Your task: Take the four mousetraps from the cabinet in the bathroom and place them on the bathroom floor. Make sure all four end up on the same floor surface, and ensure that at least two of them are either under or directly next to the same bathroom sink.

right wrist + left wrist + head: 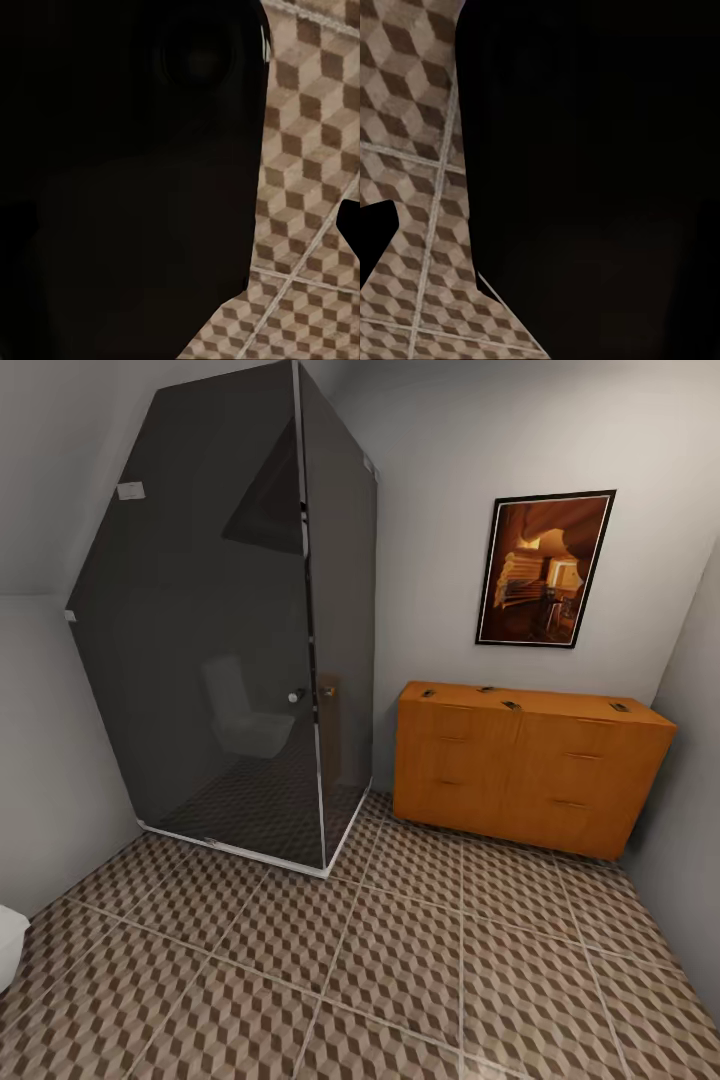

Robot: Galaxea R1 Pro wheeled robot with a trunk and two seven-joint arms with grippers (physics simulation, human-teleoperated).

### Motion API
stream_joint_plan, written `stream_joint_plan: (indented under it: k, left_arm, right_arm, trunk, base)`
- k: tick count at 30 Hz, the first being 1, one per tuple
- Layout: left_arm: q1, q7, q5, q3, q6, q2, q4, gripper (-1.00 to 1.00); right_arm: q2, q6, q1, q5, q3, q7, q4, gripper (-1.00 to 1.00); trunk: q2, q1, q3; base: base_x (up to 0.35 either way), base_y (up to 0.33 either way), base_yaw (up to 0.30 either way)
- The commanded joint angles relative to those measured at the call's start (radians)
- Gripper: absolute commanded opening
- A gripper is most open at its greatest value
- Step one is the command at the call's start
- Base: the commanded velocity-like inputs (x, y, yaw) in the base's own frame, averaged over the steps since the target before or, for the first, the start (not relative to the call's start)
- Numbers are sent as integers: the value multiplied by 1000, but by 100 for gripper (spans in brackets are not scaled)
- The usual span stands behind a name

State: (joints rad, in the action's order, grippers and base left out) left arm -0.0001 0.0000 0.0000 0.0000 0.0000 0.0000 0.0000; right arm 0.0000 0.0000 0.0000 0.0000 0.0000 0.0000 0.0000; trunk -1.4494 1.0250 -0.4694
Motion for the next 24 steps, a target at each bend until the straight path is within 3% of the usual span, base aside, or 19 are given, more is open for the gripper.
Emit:
stream_joint_plan:
  k: [1,24]
  left_arm:
    - [-6,3,0,6,-6,6,-2,100]
    - [-6,3,0,7,-6,7,-2,100]
  right_arm:
    - [-6,-5,-2,-5,-3,-1,-3,100]
    - [-7,-5,-2,-5,-3,-1,-3,100]
  trunk:
    - [-1,0,-1]
    - [-1,0,-1]
  base:
    - [0,0,0]
    - [0,0,0]
